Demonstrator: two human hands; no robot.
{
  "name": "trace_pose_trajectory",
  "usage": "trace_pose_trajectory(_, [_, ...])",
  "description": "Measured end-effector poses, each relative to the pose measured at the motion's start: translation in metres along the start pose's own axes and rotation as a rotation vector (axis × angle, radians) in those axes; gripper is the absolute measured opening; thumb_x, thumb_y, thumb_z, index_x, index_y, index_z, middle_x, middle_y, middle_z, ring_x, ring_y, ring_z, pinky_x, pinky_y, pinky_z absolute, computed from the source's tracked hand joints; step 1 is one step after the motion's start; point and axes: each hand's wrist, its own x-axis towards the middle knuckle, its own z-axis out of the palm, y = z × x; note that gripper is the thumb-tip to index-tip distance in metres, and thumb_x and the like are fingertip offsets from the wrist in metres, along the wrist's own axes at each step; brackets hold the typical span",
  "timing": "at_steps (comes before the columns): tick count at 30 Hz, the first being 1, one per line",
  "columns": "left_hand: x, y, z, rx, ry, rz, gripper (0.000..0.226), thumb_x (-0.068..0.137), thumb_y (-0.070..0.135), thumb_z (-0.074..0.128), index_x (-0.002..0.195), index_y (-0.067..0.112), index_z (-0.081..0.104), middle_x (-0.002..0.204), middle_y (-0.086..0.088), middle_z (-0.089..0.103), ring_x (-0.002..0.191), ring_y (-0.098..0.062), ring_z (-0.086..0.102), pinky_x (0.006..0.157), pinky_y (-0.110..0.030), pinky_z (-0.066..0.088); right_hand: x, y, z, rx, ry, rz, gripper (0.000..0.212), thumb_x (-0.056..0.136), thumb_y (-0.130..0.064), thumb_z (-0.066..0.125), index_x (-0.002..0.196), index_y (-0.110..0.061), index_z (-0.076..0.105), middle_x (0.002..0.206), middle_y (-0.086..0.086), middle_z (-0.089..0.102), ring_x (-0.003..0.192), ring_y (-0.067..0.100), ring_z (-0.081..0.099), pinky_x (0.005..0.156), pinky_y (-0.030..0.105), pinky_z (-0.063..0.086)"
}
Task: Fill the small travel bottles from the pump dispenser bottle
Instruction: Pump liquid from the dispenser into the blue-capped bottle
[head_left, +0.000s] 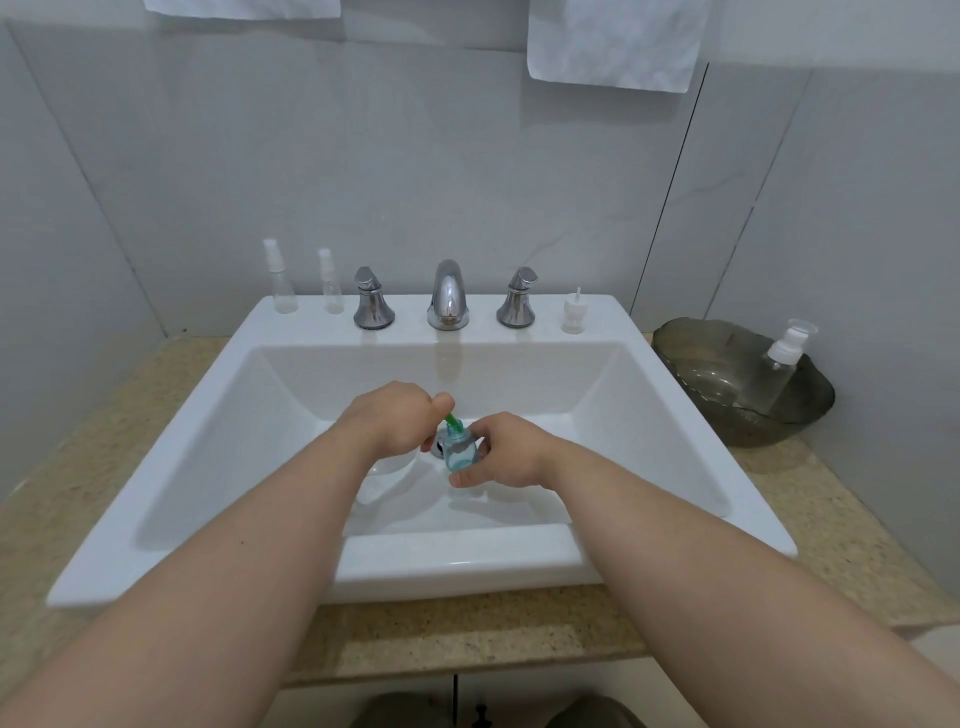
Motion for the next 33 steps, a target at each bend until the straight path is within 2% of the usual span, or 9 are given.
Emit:
trace_pose_trajectory(2, [-0.001, 0.001, 0.001, 0.02, 0.016, -0.014, 0.065, 0.101, 0.049, 0.029, 0.065, 0.015, 0.071, 0.086, -0.002, 0.068, 0.084, -0.022, 0.061, 0.073, -0.036, 0.044, -0.001, 0.001, -0.001, 0.007, -0.003, 0.003, 0.038, 0.081, -0.032, 0.086, 0.112, -0.02, 0.068, 0.078, -0.009, 0.055, 0.071, 0.009, 0.054, 0.067, 0.024, 0.041])
trace_pose_trajectory(6, [-0.003, -0.005, 0.001, -0.073, 0.058, -0.066, 0.077, 0.099, 0.072, 0.029, 0.07, 0.018, 0.076, 0.087, 0.003, 0.071, 0.086, -0.019, 0.063, 0.081, -0.037, 0.045, 0.0, 0.002, -0.002, 0.053, 0.021, 0.008, 0.038, 0.081, -0.031, 0.087, 0.112, -0.021, 0.069, 0.079, -0.009, 0.058, 0.072, 0.009, 0.056, 0.07, 0.025, 0.042])
trace_pose_trajectory(10, [-0.005, -0.014, -0.003, -0.224, 0.079, -0.095, 0.074, 0.093, 0.078, 0.045, 0.074, 0.015, 0.08, 0.073, -0.002, 0.068, 0.075, -0.021, 0.063, 0.072, -0.035, 0.046, -0.001, 0.001, -0.002, 0.075, 0.04, -0.003, 0.042, 0.081, -0.03, 0.087, 0.117, -0.019, 0.068, 0.075, -0.011, 0.056, 0.068, 0.007, 0.054, 0.066, 0.022, 0.04])
trace_pose_trajectory(13, [-0.008, -0.015, -0.005, -0.221, 0.081, -0.092, 0.083, 0.089, 0.082, 0.045, 0.077, 0.008, 0.081, 0.06, -0.003, 0.056, 0.067, -0.022, 0.058, 0.067, -0.034, 0.044, -0.003, 0.0, -0.002, 0.071, 0.041, -0.008, 0.041, 0.082, -0.03, 0.087, 0.117, -0.02, 0.068, 0.076, -0.011, 0.055, 0.068, 0.006, 0.054, 0.064, 0.021, 0.039])
trace_pose_trajectory(15, [-0.009, -0.017, -0.007, -0.214, 0.078, -0.091, 0.087, 0.089, 0.083, 0.043, 0.081, 0.005, 0.08, 0.061, -0.004, 0.054, 0.066, -0.021, 0.055, 0.066, -0.034, 0.044, -0.003, 0.0, -0.002, 0.07, 0.043, -0.02, 0.041, 0.082, -0.031, 0.086, 0.117, -0.02, 0.068, 0.077, -0.011, 0.054, 0.068, 0.006, 0.053, 0.064, 0.021, 0.039])
trace_pose_trajectory(20, [-0.014, -0.016, -0.011, -0.116, 0.058, -0.097, 0.081, 0.091, 0.086, 0.028, 0.08, 0.026, 0.081, 0.082, 0.003, 0.07, 0.084, -0.018, 0.065, 0.089, -0.039, 0.054, -0.003, -0.001, -0.003, 0.066, 0.063, -0.041, 0.044, 0.083, -0.033, 0.085, 0.121, -0.018, 0.068, 0.075, -0.012, 0.052, 0.065, 0.005, 0.051, 0.061, 0.019, 0.037])
trace_pose_trajectory(25, [-0.017, -0.019, -0.007, -0.207, 0.011, -0.107, 0.083, 0.09, 0.087, 0.024, 0.083, 0.028, 0.081, 0.101, 0.004, 0.071, 0.101, -0.021, 0.064, 0.102, -0.044, 0.049, -0.002, -0.002, -0.002, 0.066, 0.073, -0.038, 0.048, 0.083, -0.036, 0.085, 0.123, -0.017, 0.068, 0.075, -0.011, 0.053, 0.065, 0.006, 0.051, 0.062, 0.02, 0.037])
trace_pose_trajectory(29, [-0.014, -0.018, -0.003, -0.184, 0.079, -0.169, 0.088, 0.084, 0.094, 0.024, 0.072, 0.027, 0.08, 0.093, 0.007, 0.071, 0.089, -0.015, 0.064, 0.085, -0.037, 0.049, -0.002, -0.002, -0.002, 0.075, 0.075, -0.036, 0.047, 0.083, -0.037, 0.085, 0.124, -0.019, 0.067, 0.076, -0.011, 0.053, 0.066, 0.006, 0.051, 0.061, 0.02, 0.037])
trace_pose_trajectory(33, [-0.012, -0.014, 0.001, -0.169, 0.11, -0.216, 0.081, 0.084, 0.091, 0.035, 0.068, 0.024, 0.077, 0.081, 0.005, 0.07, 0.079, -0.017, 0.064, 0.073, -0.034, 0.045, -0.002, -0.001, -0.001, 0.067, 0.061, -0.024, 0.045, 0.083, -0.037, 0.085, 0.121, -0.021, 0.067, 0.078, -0.013, 0.052, 0.068, 0.004, 0.052, 0.062, 0.02, 0.037])
